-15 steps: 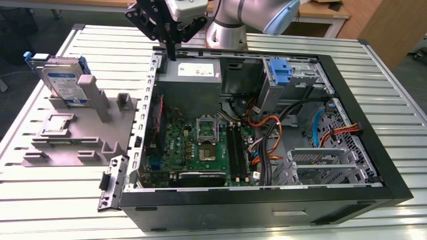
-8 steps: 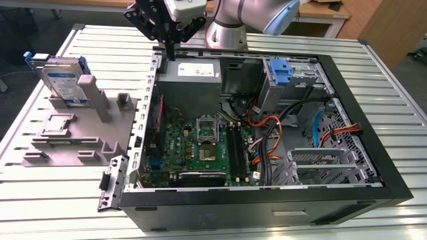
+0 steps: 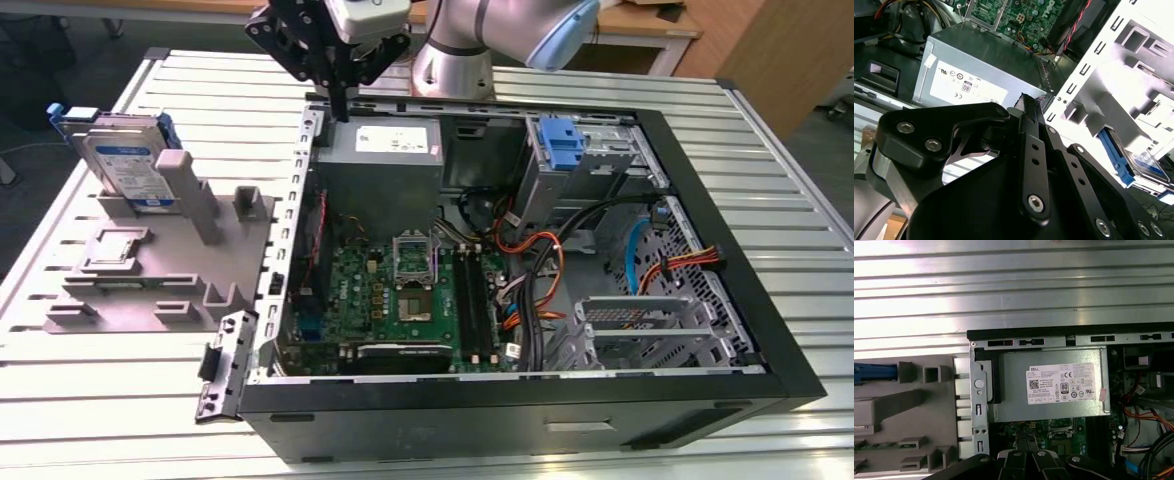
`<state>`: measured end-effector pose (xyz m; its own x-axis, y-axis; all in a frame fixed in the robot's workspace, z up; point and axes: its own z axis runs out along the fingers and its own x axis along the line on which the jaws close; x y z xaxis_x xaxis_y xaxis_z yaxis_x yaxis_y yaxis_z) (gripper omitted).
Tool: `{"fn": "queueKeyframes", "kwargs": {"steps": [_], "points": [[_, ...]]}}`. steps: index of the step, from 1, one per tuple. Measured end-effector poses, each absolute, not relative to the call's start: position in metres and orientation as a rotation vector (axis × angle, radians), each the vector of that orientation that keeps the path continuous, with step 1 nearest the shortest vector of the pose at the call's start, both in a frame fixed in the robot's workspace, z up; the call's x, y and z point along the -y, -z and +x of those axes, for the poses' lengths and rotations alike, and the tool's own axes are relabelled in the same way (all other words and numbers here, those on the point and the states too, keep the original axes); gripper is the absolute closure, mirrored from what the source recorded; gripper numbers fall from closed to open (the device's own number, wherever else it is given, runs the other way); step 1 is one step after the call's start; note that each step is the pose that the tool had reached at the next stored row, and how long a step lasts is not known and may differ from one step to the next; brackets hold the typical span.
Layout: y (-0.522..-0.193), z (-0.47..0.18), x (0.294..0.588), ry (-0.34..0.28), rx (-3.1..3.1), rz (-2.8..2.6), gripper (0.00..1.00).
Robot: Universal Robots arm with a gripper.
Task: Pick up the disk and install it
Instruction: 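Reach for the disk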
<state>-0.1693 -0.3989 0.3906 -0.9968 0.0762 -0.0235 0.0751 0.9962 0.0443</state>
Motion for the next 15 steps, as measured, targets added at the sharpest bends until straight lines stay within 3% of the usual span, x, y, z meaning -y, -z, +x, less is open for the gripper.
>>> {"fn": "queueKeyframes", "kwargs": {"steps": [15], "points": [[-0.3901, -0.1727, 0.3989, -0.068, -3.114, 0.118, 0.90]]}}
